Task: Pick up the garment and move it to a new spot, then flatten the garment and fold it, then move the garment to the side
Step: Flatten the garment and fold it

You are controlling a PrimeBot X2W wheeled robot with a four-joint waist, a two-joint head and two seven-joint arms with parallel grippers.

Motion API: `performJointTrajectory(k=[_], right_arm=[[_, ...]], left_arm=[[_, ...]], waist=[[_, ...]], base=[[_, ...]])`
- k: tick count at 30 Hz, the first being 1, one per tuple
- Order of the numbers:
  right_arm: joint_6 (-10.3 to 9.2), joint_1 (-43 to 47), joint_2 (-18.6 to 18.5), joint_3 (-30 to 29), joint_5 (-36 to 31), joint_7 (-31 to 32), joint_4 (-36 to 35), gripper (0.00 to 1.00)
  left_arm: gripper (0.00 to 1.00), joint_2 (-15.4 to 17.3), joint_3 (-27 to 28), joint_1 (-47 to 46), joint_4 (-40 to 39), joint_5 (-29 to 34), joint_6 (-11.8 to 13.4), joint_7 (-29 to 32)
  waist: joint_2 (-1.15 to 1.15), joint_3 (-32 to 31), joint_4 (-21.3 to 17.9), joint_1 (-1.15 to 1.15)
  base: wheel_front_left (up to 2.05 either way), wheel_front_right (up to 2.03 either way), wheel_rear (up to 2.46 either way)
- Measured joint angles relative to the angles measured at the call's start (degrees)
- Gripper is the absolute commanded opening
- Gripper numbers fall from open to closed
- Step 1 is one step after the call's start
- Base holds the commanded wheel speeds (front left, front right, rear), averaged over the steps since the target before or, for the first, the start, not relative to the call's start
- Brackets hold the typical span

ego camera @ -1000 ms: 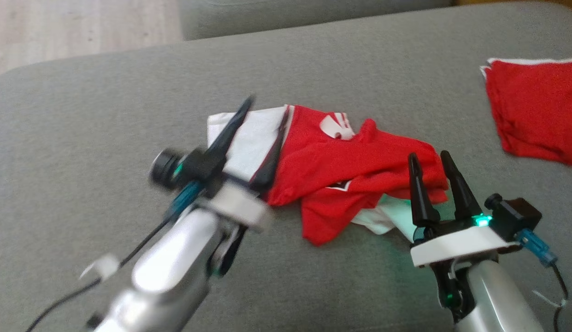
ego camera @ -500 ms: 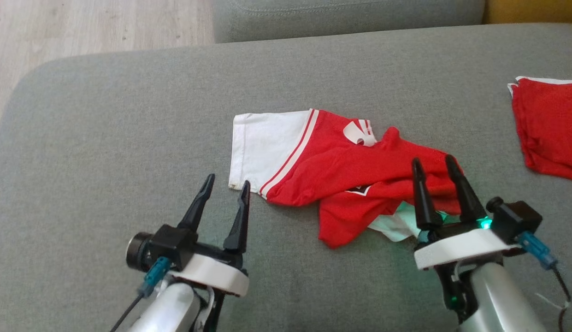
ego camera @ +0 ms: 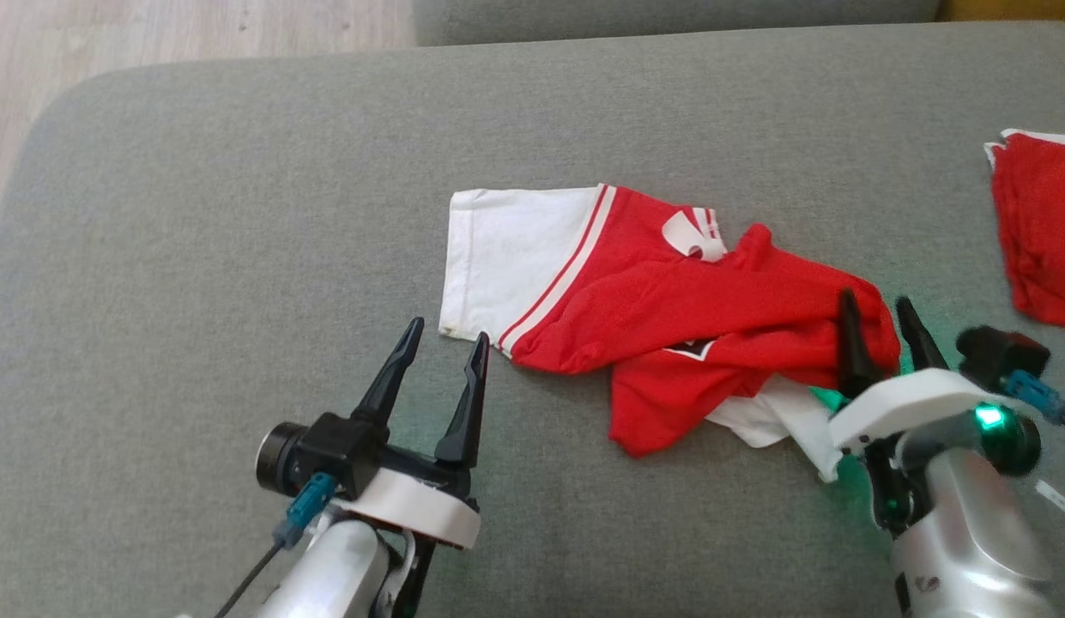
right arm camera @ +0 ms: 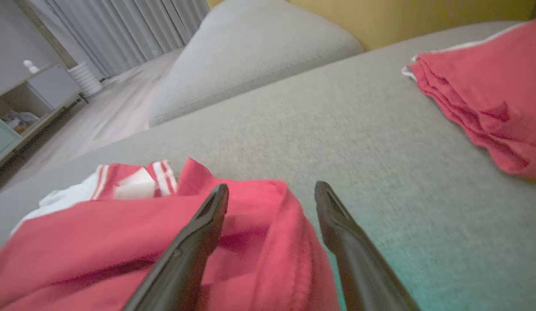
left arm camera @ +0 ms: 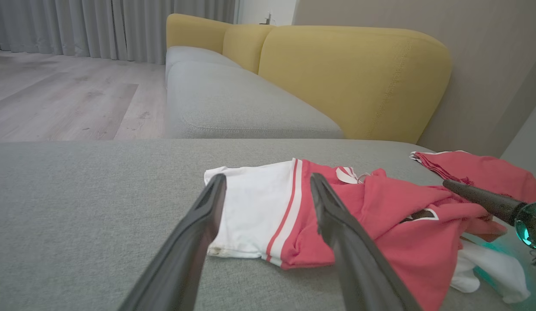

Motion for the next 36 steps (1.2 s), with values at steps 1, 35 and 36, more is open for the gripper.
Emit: performJointTrajectory(k=[1,35,36], right_arm=[[0.0,-0.33,0.0,-0.96,-0.19,0.07,1.55,1.0],[0.0,-30.17,-1.44,24.3,-5.25,9.79,-5.1,0.0],[0.0,-32.1,-1.47,26.69,-3.39,9.03,-4.53,0.0]], left_arm=[[1.0,-0.22,0.11,0.01,0.26,0.3,-0.15,0.0],[1.0,-4.76,6.71,5.68,2.32,3.31,-4.19,0.0],[1.0,-4.76,6.59,5.88,2.41,3.3,-4.2,0.0]], waist=[[0.0,0.1,0.2,0.0],[0.0,-9.87,6.93,-0.01],[0.0,-10.22,7.52,-0.01]], base=[[0.0,0.0,0.0],[0.0,0.0,0.0],[0.0,0.0,0.0]])
